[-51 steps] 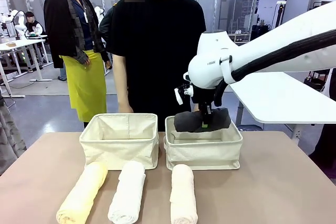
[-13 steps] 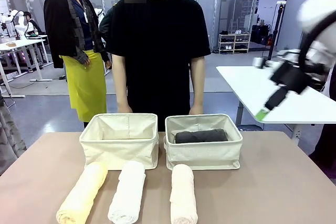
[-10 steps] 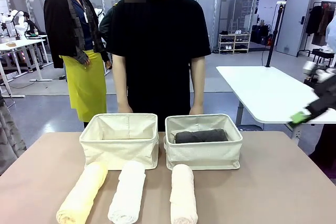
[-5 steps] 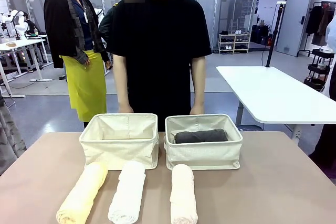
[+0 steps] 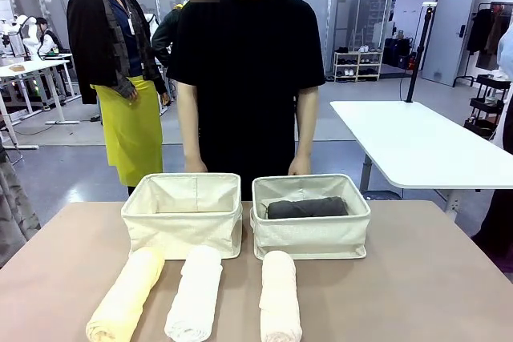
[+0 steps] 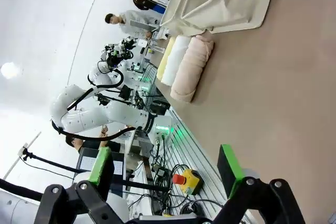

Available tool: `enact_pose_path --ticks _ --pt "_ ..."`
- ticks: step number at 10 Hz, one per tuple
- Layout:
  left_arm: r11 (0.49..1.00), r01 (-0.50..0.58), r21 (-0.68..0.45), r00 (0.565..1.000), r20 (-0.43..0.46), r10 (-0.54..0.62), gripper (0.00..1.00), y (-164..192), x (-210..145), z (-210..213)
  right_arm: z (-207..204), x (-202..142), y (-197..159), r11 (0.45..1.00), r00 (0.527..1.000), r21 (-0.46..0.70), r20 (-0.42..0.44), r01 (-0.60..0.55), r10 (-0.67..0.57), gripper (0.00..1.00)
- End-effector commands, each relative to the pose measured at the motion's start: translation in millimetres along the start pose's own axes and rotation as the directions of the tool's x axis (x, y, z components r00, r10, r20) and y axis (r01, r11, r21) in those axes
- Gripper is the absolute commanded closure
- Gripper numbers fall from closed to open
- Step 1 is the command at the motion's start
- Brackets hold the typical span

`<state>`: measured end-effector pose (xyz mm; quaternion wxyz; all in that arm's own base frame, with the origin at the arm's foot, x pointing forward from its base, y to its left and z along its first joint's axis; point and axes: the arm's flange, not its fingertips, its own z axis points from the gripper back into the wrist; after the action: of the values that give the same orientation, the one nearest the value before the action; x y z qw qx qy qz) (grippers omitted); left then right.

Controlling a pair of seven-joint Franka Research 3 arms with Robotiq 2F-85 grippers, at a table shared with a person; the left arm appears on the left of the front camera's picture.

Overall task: Divide the towels into two baskets.
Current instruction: Pick up one hotel-folded towel from the bottom of the table and place it in the Fabric basket indicated by the person.

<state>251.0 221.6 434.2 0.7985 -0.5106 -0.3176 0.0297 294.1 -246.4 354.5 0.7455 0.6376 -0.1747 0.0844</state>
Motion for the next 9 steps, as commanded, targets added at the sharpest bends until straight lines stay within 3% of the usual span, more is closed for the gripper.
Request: enact_pose_path --ticks 1,9 --pt "1.0 0.016 -0.024 1.0 0.014 -0.015 0.0 -0.9 0.6 2.8 -1.0 3.1 11.0 1.0 1.0 0.013 -0.016 -0.008 0.008 0.0" --pt "1.0 0.016 -0.024 1.0 0.014 -0.015 0.0 -0.9 0.6 2.8 -1.0 3.1 11.0 1.0 1.0 0.013 -0.016 -0.008 0.008 0.0"
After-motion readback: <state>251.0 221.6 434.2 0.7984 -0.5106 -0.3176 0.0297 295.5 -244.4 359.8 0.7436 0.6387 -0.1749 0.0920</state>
